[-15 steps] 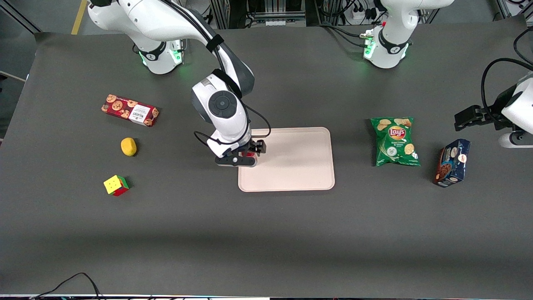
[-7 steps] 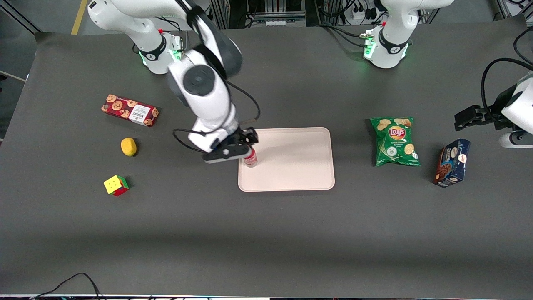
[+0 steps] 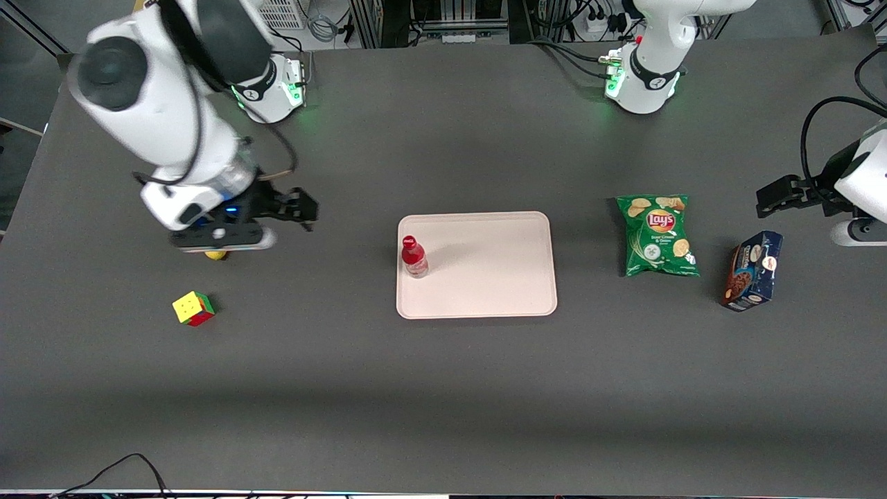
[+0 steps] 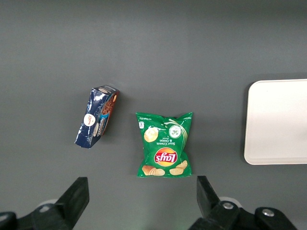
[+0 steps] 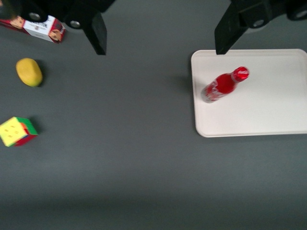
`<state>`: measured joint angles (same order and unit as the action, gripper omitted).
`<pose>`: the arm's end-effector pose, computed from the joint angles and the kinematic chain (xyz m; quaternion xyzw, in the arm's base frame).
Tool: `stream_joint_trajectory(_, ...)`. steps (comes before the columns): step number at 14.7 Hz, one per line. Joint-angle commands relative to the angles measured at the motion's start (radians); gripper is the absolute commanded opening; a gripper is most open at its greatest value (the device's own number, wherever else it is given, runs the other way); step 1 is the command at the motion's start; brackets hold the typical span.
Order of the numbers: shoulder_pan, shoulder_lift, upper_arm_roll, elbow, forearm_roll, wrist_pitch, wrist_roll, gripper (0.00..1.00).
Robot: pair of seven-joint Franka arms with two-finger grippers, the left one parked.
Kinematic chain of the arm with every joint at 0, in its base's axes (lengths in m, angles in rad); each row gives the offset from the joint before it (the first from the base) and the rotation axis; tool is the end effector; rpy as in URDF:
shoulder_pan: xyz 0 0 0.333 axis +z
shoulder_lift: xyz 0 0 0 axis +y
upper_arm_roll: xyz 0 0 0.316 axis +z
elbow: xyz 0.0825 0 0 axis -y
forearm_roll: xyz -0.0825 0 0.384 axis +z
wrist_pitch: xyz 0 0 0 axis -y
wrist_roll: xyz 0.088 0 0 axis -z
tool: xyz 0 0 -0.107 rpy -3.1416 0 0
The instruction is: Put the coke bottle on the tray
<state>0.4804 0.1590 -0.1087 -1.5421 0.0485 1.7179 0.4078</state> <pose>0.5674 0.2311 0.5589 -0.9996 0.0206 -0.0023 0.0176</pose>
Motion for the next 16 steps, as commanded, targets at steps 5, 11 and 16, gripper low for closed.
stream_joint_trajectory(5,-0.279,-0.193,0.080,-0.245,-0.038,-0.014,-0.018,1.00)
stream_joint_trajectory(11,-0.442,-0.177,0.080,-0.176,-0.029,-0.081,-0.064,1.00)
stream_joint_trajectory(16,-0.499,-0.174,0.079,-0.176,-0.027,-0.081,-0.066,1.00)
